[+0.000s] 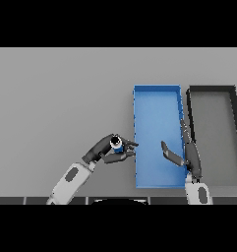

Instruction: Pick up the blue pipe and place it into the blue bin.

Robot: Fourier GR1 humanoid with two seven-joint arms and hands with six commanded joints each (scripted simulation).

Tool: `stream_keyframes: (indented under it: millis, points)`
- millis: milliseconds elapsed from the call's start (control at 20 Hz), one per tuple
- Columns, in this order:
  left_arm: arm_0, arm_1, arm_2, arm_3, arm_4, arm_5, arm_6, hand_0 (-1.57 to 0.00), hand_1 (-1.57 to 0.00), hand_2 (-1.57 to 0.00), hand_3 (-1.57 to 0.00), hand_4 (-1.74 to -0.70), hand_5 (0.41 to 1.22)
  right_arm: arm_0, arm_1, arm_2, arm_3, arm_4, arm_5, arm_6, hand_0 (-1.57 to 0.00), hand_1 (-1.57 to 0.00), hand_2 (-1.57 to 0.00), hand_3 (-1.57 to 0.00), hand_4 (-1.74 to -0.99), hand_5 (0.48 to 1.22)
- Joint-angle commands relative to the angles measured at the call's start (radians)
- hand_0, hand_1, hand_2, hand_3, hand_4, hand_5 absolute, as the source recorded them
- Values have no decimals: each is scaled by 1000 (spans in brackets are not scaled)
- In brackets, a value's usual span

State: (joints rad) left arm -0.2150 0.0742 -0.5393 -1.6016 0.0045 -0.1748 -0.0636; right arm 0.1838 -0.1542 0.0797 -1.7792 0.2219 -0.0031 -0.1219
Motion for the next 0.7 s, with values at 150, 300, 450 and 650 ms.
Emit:
stream_keyframes:
  millis: [150,300,450,650]
  points:
    - [5,-15,9,-8,-18,-11,11,-1570,-1570,-1570,-1570,-1466,1220,121,29,18,-112,75,-72,23,1,1,1,1,-1191,642]
    - [15,-17,17,-11,-26,-34,2,-1571,-1571,-1571,-1571,-1467,1221,145,26,21,-192,14,-34,-13,1,-2,-41,1,-1195,648]
    - [13,-34,27,-1,-31,-52,9,-1571,-1571,-1571,-1571,-1467,1221,114,-23,18,-273,-202,120,56,1,-25,-106,-1,-1209,609]
    - [20,-58,28,-13,-46,-67,21,-1571,-1571,-1571,-1571,-1467,1221,-17,-126,39,-327,-371,256,277,1,-14,-111,0,-1237,577]
